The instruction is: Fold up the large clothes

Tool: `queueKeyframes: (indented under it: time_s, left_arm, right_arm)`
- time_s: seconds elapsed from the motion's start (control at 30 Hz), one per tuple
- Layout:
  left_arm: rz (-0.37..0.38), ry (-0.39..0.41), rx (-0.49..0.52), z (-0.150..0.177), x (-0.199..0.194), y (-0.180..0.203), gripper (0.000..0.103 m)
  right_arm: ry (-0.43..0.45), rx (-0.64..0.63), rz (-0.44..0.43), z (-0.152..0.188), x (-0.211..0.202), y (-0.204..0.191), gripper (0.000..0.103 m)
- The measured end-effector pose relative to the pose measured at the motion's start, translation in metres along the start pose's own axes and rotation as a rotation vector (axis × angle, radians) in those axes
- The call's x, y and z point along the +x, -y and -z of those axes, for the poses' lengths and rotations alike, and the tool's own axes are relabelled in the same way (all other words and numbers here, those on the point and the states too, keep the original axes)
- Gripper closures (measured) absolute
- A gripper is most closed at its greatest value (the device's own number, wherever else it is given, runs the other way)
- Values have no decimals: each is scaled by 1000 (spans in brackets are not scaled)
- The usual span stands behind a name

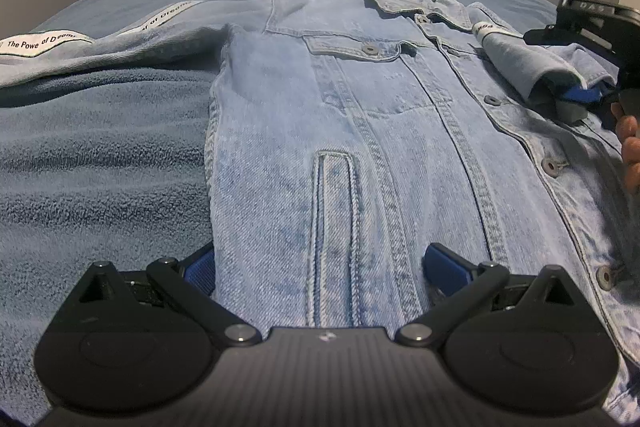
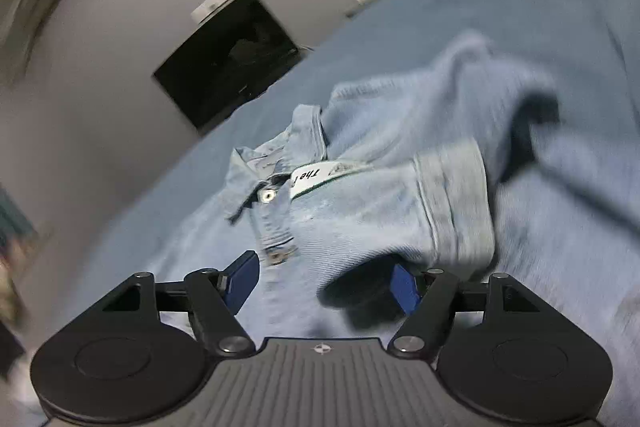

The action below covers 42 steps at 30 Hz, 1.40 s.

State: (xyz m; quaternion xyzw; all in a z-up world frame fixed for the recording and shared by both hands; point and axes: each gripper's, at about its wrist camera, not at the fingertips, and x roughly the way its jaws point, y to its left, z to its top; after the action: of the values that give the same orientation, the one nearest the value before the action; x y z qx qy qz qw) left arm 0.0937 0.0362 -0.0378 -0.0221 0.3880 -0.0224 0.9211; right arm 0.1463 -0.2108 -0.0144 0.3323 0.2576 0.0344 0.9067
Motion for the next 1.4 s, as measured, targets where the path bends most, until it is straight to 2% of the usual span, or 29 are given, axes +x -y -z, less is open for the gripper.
queueKeyframes:
  time_s: [0.13, 0.2, 0.27, 0.3, 0.33, 0.37, 0.43, 0.5, 0.57, 0.63, 0.7, 0.77, 0.8, 0.87, 0.97, 1.03, 1.07, 1.13, 1.17, 1.2, 1.23, 1.33, 1.4]
  left_arm:
    - [20, -1, -25, 2, 1, -5, 0]
    - [28, -1, -35, 2, 1, -6, 0]
    - [31, -4, -34, 2, 1, -6, 0]
    - [33, -4, -32, 2, 1, -7, 0]
    - [35, -4, -30, 2, 1, -7, 0]
    - [36, -4, -30, 2, 0, -7, 0]
    - [37, -2, -28, 2, 0, -7, 0]
    - [37, 0, -28, 2, 0, -7, 0]
    - [38, 0, -28, 2, 0, -7, 0]
    - [37, 0, -28, 2, 0, -7, 0]
    - [37, 0, -28, 2, 0, -7, 0]
    - [38, 1, -28, 2, 0, -7, 0]
    - [38, 1, -28, 2, 0, -7, 0]
    - [40, 2, -27, 2, 1, -8, 0]
    - [46, -9, -22, -2, 2, -9, 0]
    - [30, -9, -8, -7, 1, -8, 0]
    - [0, 19, 2, -10, -3, -7, 0]
    - [-59, 132, 54, -18, -14, -2, 0]
    - [-65, 188, 86, -24, -19, 1, 0]
    - [-56, 224, 101, -32, -19, 3, 0]
    - [-32, 226, 95, -42, -14, 2, 0]
    - [58, 145, -12, -78, 19, -9, 0]
    - [121, 159, -43, -88, 34, -11, 0]
  right_arm:
    - [37, 176, 12, -6, 0, 15, 34]
    - [55, 235, 57, -12, 6, 18, 45]
    - [52, 275, 136, -16, 13, 18, 77]
    - [59, 283, 168, -17, 18, 17, 81]
    - [80, 251, 194, -19, 20, 10, 87]
    - [104, 158, 220, -21, 22, -6, 96]
    - [157, -119, 238, -20, 23, -48, 96]
    - [191, -416, 191, -8, 25, -94, 96]
    - [173, -705, 134, 14, 30, -134, 95]
    - [108, -917, 71, 38, 39, -159, 92]
    - [34, -1069, 14, 64, 46, -171, 90]
    - [-51, -1176, -1, 86, 53, -174, 78]
    - [-66, -1198, -2, 93, 54, -172, 75]
    - [-69, -1174, -3, 97, 49, -164, 54]
    - [-64, -1039, -36, 84, 30, -144, 33]
    - [-48, -992, -29, 78, 8, -126, 29]
    - [-42, -976, -21, 72, 0, -117, 28]
    - [-35, -936, 4, 59, -21, -94, 26]
    - [-33, -913, 16, 52, -33, -83, 25]
    - [-34, -889, 27, 44, -38, -72, 25]
    - [-36, -860, 41, 38, -44, -60, 25]
    - [-44, -773, 73, 24, -62, -28, 24]
    - [-57, -720, 69, 19, -68, -11, 24]
